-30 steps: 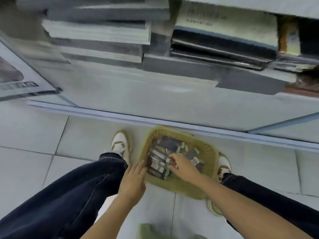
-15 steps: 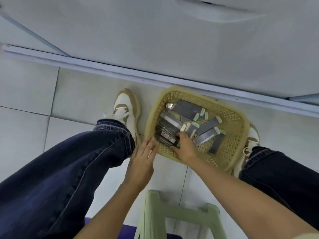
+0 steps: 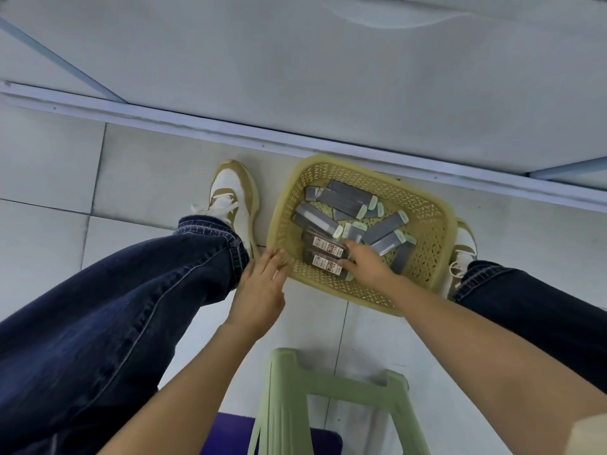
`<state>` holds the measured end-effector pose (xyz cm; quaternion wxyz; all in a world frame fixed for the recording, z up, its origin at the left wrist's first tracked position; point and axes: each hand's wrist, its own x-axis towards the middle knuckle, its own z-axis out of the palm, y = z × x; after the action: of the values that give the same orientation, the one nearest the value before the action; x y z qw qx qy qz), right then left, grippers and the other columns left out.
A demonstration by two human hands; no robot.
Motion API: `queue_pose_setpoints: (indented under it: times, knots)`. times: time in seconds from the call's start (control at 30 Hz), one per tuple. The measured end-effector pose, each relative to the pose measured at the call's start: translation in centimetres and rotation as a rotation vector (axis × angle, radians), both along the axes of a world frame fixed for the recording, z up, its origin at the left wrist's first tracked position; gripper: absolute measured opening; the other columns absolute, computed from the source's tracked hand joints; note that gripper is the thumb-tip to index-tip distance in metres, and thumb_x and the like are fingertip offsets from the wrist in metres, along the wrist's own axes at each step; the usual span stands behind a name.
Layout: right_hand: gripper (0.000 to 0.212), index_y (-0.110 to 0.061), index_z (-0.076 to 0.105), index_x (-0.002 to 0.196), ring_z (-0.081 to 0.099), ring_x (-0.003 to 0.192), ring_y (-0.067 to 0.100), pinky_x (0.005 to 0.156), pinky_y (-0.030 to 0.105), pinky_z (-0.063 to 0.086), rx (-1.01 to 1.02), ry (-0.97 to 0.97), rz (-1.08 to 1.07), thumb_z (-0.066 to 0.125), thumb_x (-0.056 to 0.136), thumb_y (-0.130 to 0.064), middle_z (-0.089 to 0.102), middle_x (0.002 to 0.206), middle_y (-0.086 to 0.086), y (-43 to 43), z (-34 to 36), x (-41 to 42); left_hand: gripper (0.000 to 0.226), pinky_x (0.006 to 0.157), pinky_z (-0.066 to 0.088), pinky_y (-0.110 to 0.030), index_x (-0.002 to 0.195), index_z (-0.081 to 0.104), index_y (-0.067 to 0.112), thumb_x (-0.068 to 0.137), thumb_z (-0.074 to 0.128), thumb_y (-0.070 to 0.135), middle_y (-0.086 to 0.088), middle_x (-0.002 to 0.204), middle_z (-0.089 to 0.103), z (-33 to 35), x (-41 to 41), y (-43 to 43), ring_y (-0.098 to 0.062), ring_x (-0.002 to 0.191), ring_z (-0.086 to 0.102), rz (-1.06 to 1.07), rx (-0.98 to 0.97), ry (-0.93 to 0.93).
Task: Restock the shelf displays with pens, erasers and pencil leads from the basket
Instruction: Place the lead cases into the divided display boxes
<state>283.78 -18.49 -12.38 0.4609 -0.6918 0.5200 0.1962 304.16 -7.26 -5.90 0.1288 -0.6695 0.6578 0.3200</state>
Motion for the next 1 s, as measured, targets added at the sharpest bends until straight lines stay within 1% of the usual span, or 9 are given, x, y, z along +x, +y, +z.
queue_pose_setpoints:
  times: [0.1,0.27,0.4,0.47,0.57,0.63,0.73,0.87,1.0]
  knots:
    - [0.035,-0.012,0.050,0.129,0.061,0.099,0.021,0.078,0.032,0.048,0.068,-0.053,0.017,0.058,0.096,-0.022,0.064,0.120,0.009,-1.8,1.5,-1.8,0.052,0.121,0.011,-0.039,0.146,0.036,0.016,0.096,0.049,0.020,-0.003,0.160,0.021,1.3,-0.1,-1.5,-0.021,0.148,0.013,0.040,-0.084,0.049]
    - [0.030,-0.014,0.055,0.121,0.057,0.108,0.018,0.088,0.031,0.045,0.158,-0.131,0.273,0.062,0.093,-0.024,0.061,0.120,0.004,-4.9,6.9,-2.7,0.066,0.117,0.024,-0.041,0.146,0.038,0.019,0.088,0.065,0.037,-0.001,0.154,0.035,4.7,-1.9,-6.5,-0.022,0.143,0.027,0.043,-0.150,0.272]
    - [0.035,-0.023,0.051,0.126,0.051,0.097,0.003,0.084,0.025,0.040,0.157,-0.152,0.433,0.061,0.093,-0.028,0.054,0.111,-0.013,-6.3,13.4,-2.5,0.061,0.086,0.049,-0.032,0.125,0.053,0.030,0.073,0.079,0.046,0.007,0.116,0.066,8.0,-4.3,-9.4,-0.017,0.102,0.062,0.083,0.159,0.387]
    - [0.036,-0.022,0.051,0.127,0.050,0.096,0.006,0.080,0.025,0.035,0.136,-0.155,0.500,0.060,0.093,-0.028,0.052,0.110,-0.011,-6.7,16.8,-2.6,0.036,0.072,0.051,-0.029,0.096,0.062,0.026,0.069,0.084,0.037,0.005,0.092,0.071,9.7,-5.2,-10.0,-0.018,0.084,0.066,0.097,0.285,0.449]
    - [0.030,-0.020,0.052,0.120,0.047,0.091,0.006,0.077,0.026,0.033,0.101,-0.177,0.528,0.062,0.093,-0.028,0.052,0.107,-0.012,-7.0,21.3,-3.3,0.019,0.059,0.053,-0.027,0.079,0.066,0.016,0.072,0.084,0.018,-0.002,0.073,0.071,12.4,-5.8,-10.1,-0.021,0.064,0.066,0.166,0.375,0.618]
    - [0.030,-0.018,0.053,0.117,0.053,0.092,0.011,0.078,0.030,0.041,0.071,-0.239,0.430,0.065,0.091,-0.026,0.055,0.105,-0.010,-7.0,23.5,-3.9,0.015,0.050,0.047,-0.021,0.078,0.066,0.013,0.076,0.081,0.014,-0.003,0.066,0.067,14.3,-5.9,-9.7,-0.016,0.055,0.059,0.229,0.345,0.713]
    - [0.042,-0.018,0.051,0.124,0.062,0.098,0.016,0.087,0.033,0.048,0.052,-0.419,0.006,0.070,0.087,-0.023,0.065,0.106,-0.005,-7.0,26.3,-5.2,0.009,0.046,0.040,-0.017,0.082,0.068,0.015,0.082,0.077,0.017,0.004,0.060,0.064,17.1,-6.1,-9.0,-0.006,0.048,0.052,0.405,0.238,0.873]
    - [0.046,-0.019,0.052,0.121,0.067,0.088,0.017,0.071,0.026,0.053,0.038,-0.612,-0.407,0.075,0.083,-0.028,0.064,0.106,0.006,-6.1,28.9,-6.0,0.018,0.059,0.052,-0.031,0.093,0.071,0.011,0.081,0.077,0.025,-0.008,0.076,0.072,20.3,-6.8,-8.6,-0.019,0.066,0.063,0.660,0.037,0.943]
    - [0.023,-0.004,0.061,0.104,0.062,0.070,0.014,0.065,0.023,0.052,-0.058,-0.785,-0.555,0.072,0.085,-0.011,0.067,0.088,0.011,-5.0,31.6,-6.2,0.028,0.080,0.053,-0.033,0.099,0.073,0.015,0.078,0.078,0.032,-0.002,0.094,0.076,23.8,-8.3,-8.5,-0.020,0.085,0.069,0.768,-0.086,0.971]
